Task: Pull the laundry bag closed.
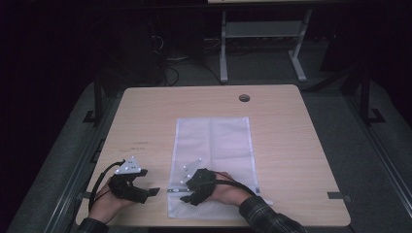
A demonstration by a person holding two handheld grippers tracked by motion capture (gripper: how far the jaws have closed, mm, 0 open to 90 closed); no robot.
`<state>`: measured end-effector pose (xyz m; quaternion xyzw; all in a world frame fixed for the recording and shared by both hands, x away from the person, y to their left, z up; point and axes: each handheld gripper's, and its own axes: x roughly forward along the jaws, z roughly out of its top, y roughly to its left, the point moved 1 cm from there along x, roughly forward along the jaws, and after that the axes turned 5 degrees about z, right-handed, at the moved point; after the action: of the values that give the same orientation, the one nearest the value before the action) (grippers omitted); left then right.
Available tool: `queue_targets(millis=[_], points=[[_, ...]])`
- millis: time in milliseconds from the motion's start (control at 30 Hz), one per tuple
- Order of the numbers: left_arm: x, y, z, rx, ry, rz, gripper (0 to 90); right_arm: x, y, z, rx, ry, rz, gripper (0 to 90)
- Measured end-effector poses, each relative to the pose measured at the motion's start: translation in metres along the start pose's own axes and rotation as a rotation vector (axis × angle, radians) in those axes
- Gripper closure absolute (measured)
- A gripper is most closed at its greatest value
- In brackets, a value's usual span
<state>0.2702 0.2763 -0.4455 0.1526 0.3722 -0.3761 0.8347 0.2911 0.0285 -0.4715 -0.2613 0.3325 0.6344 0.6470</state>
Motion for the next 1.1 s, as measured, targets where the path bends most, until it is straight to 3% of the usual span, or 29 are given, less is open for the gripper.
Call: queue_targets(millis=[333, 367, 400, 533, 767, 1100], points=[[0.000, -0.002, 0.001, 0.013, 0.001, -0.017, 15.0, -0.006, -0.001, -0.004, 0.009, -0.004, -0.004, 68.7], [0.001, -0.003, 0.001, 0.016, -0.001, -0.028, 15.0, -0.007, -0.001, -0.005, 0.008, -0.003, -0.002, 79.0], [0.001, -0.004, 0.001, 0.020, 0.000, -0.031, 15.0, -0.007, -0.002, -0.005, 0.007, -0.004, -0.002, 81.8], [0.002, -0.006, 0.003, 0.031, 0.001, -0.051, 15.1, -0.008, -0.003, -0.006, 0.014, -0.011, -0.006, 85.0], [0.008, -0.020, 0.012, 0.053, -0.002, -0.146, 25.5, -0.014, -0.002, -0.005, 0.030, -0.023, -0.044, 85.1], [0.027, -0.032, 0.024, 0.084, 0.045, -0.188, 29.4, -0.024, 0.000, -0.003, 0.027, -0.066, -0.061, 85.1]])
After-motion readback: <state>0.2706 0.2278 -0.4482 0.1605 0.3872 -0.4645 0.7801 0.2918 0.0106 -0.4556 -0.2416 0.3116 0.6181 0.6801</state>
